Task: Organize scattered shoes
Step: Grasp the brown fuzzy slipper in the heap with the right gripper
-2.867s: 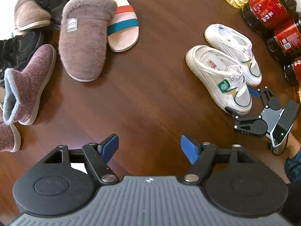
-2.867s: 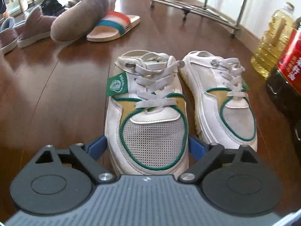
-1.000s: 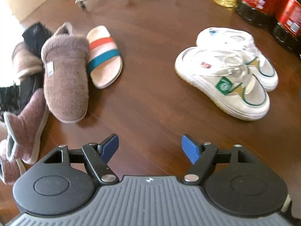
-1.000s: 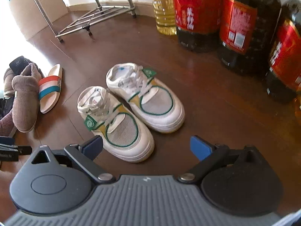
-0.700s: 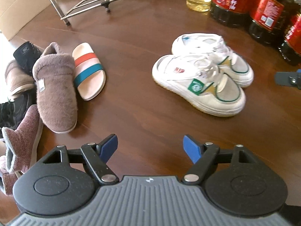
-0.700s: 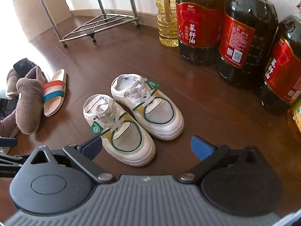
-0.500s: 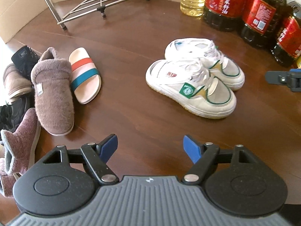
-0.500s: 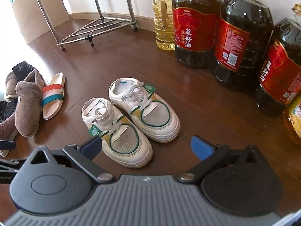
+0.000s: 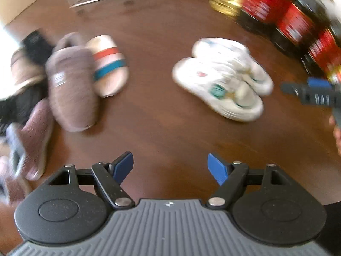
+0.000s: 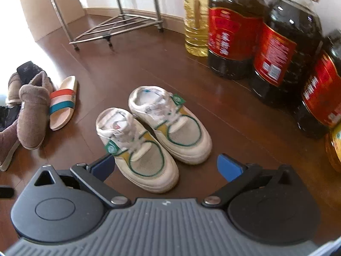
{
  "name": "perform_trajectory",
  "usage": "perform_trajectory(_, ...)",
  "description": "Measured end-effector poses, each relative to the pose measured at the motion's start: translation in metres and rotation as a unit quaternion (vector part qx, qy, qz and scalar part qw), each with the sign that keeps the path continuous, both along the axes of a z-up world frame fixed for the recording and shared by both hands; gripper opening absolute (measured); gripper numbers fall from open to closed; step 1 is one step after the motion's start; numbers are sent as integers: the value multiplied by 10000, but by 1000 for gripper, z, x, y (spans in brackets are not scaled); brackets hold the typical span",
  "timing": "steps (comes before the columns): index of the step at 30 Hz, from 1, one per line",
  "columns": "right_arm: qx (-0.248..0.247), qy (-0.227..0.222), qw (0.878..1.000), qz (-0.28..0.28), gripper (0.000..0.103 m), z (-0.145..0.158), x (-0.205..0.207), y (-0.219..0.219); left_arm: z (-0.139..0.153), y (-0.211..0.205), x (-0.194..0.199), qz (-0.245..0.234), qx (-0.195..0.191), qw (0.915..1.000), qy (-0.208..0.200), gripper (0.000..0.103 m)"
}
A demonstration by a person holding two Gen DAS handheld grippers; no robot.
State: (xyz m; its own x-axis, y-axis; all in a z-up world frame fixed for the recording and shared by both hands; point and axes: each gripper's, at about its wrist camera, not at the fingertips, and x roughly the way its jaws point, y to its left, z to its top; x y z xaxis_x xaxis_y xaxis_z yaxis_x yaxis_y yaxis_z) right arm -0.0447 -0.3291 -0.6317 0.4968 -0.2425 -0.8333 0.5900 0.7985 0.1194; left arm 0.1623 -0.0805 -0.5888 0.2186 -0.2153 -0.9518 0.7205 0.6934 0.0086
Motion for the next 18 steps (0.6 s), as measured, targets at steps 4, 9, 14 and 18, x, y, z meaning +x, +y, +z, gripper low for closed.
perform_trajectory(4, 9, 6, 9980, 629, 102, -4, 38, 13, 43, 81, 28, 1434, -167, 9863, -793, 96)
perform_trajectory(9, 169, -233, 9802, 1959, 102, 4, 122, 56, 55, 162, 52, 3186, -437, 9446, -659, 97)
perform_trajectory(14, 461, -426, 9417, 3305, 102, 10, 233, 120, 62, 221, 71, 4280, -787, 8953, -949, 97)
perform_trajectory(18, 427, -400, 9075, 4159, 102, 8, 335, 181, 47, 224, 89, 3867, -381, 9155, -1040, 98)
